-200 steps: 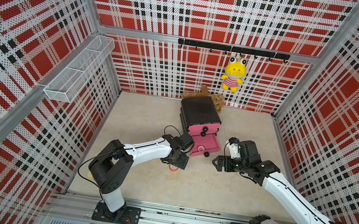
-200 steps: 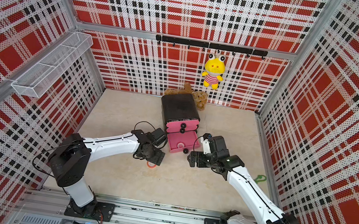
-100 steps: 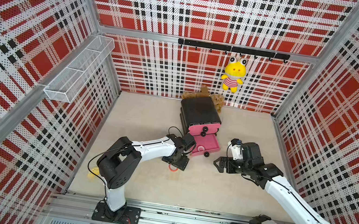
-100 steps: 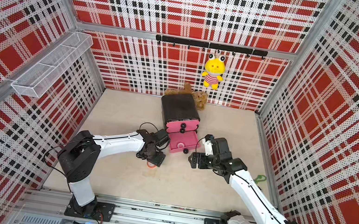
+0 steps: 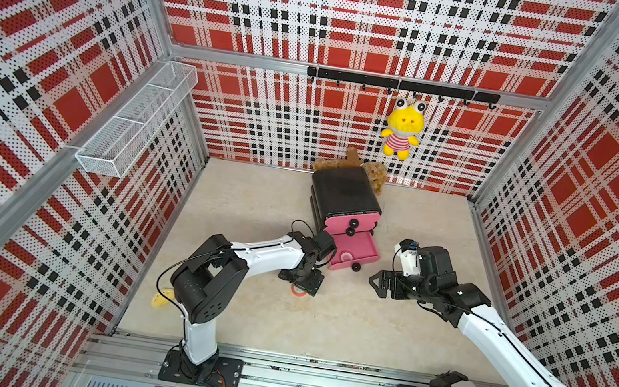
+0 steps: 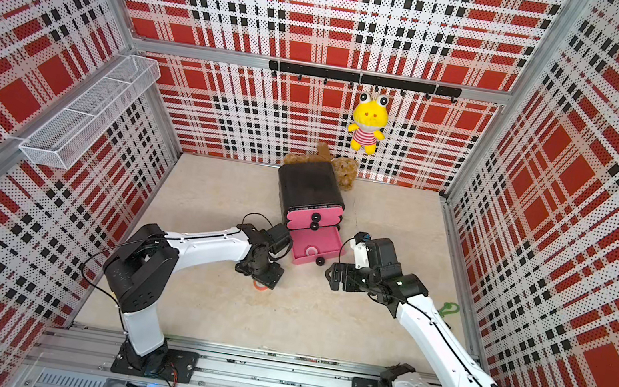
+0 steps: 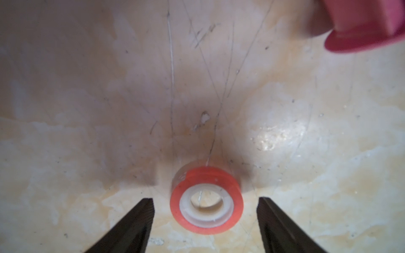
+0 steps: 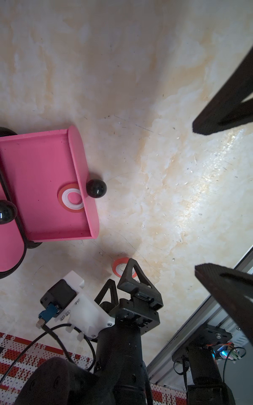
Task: Place the transparent tape into the drawer according to color
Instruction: Pick up the tape from the center of the board.
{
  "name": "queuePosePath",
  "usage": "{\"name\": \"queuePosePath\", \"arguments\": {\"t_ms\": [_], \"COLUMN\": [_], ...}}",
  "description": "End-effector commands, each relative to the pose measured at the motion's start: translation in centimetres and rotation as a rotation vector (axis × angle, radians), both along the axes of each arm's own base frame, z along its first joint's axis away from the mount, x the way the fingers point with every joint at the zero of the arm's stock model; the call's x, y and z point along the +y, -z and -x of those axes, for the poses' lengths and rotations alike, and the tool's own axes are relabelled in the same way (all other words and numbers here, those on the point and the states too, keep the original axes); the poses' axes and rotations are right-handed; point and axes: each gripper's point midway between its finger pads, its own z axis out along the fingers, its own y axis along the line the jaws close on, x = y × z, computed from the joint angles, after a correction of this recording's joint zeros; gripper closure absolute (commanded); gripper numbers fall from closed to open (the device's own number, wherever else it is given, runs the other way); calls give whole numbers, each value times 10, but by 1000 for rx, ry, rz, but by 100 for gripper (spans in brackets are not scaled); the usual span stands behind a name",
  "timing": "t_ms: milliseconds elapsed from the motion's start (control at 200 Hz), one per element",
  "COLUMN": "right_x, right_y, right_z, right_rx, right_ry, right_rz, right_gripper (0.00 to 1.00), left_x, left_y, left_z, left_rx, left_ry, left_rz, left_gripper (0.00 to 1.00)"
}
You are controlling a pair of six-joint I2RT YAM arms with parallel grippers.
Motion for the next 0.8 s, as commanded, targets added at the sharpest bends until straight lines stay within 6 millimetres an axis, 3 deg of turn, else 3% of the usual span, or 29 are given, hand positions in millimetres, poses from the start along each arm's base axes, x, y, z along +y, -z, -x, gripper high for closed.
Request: {"name": "queuePosePath", "arguments": {"t_ms": [0,426,792], "right_x": [-2,-7,-9], "right_y": [-6,-9,-8], "right_z": [1,3,5], "right_rx": [-13,-21,-18], "right_ry": [6,16,19], "right_rz": [-18,-18,-20], "right_gripper": [0,0,0], "left_x": [4,4,-2], "left_y": [9,22,23], "left_z": [6,15,14], "left_rx": [43,89,97], "left_ry": [5,24,25], "left_rz": [-5,-8,13], "left_gripper": [20,23,39]}}
